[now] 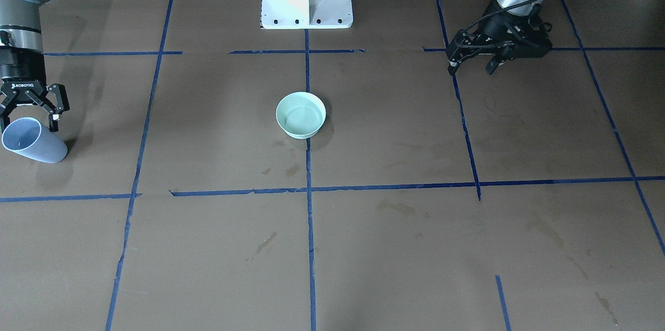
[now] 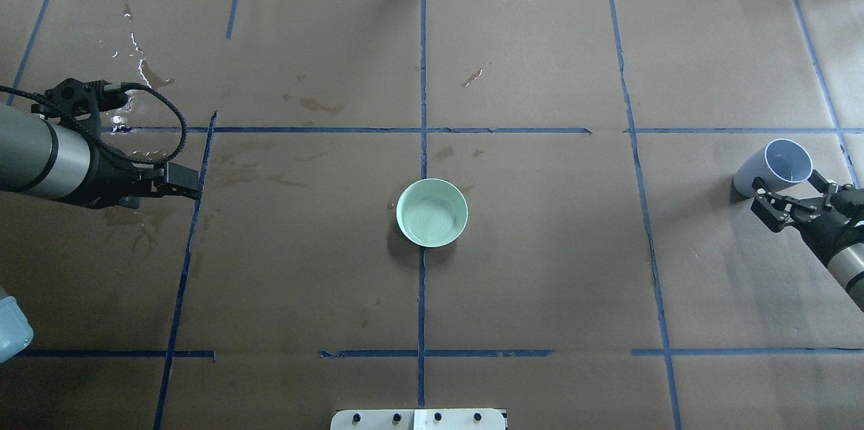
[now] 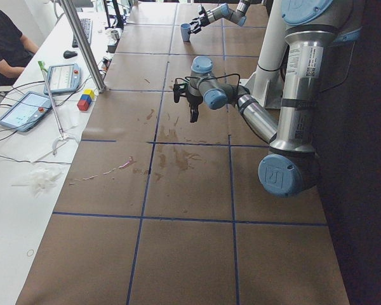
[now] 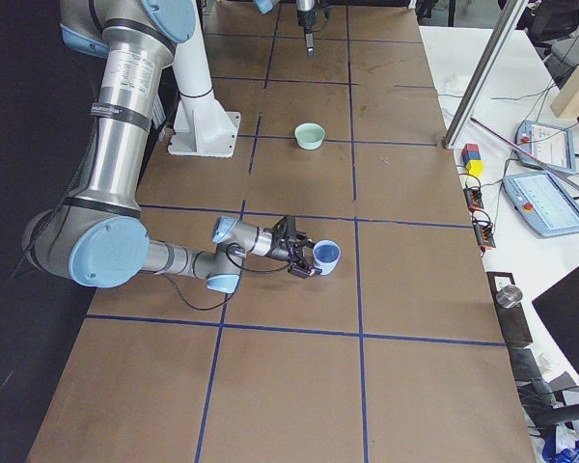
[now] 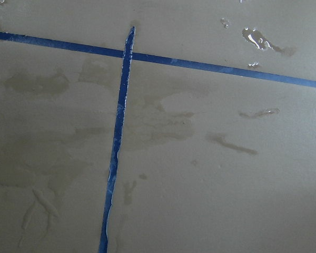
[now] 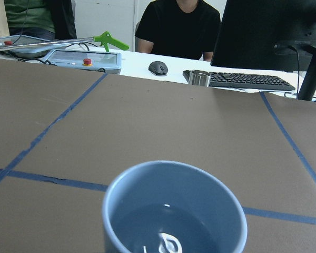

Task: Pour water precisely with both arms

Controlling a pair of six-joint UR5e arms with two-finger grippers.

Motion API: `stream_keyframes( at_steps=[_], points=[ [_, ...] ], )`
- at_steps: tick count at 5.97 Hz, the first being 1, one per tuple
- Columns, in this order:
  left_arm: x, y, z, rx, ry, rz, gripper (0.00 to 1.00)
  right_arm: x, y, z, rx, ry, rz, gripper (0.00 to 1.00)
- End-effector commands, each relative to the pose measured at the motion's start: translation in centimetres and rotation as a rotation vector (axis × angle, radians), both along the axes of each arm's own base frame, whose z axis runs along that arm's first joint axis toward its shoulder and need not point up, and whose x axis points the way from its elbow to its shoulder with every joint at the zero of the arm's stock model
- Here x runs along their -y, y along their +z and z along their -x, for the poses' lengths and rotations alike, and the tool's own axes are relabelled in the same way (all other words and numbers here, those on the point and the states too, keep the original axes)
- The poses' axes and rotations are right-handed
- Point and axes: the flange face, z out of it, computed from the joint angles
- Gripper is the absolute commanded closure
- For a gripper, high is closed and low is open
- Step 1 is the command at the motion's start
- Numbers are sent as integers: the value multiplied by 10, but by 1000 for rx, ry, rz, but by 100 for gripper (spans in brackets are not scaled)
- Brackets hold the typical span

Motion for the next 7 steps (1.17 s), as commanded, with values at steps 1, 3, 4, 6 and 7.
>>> stream_keyframes(
  at_steps=[1, 3, 4, 6, 7],
  points=[
    [-3, 0, 3, -1, -1, 0, 0, 12, 8, 19, -4, 6, 1, 0],
    [-5, -4, 5, -8, 0, -3, 0, 13, 10, 17, -6, 11, 1, 0],
    [-5, -5, 6, -10, -2, -5, 0, 15, 10, 15, -8, 16, 2, 0],
    [-7, -8, 7, -14, -4, -6, 0, 21, 9, 8, -14, 33, -2, 0],
    [-6, -8, 7, -14, -4, -6, 0, 24, 5, 12, -7, 38, -7, 0]
  ],
)
